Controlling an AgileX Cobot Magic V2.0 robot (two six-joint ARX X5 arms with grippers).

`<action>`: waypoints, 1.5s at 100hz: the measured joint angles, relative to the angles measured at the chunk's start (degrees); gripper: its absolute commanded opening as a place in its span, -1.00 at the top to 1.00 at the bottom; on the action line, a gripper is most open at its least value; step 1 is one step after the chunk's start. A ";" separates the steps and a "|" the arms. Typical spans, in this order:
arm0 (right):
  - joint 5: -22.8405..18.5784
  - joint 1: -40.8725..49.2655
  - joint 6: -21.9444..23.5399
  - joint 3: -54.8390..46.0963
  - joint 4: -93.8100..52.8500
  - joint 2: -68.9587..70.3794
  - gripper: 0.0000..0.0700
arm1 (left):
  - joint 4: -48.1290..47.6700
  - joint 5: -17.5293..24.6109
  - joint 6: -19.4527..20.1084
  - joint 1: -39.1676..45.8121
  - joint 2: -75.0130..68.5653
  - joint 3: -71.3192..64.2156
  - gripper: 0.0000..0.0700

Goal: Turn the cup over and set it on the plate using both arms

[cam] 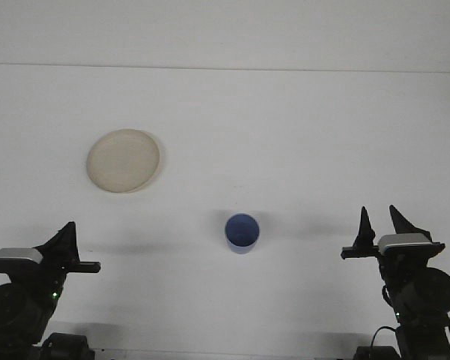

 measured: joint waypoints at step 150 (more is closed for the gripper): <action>0.00 0.00 0.00 0.00 0.07 0.00 -0.08 | -26.58 0.04 4.20 -3.78 40.79 31.56 -0.44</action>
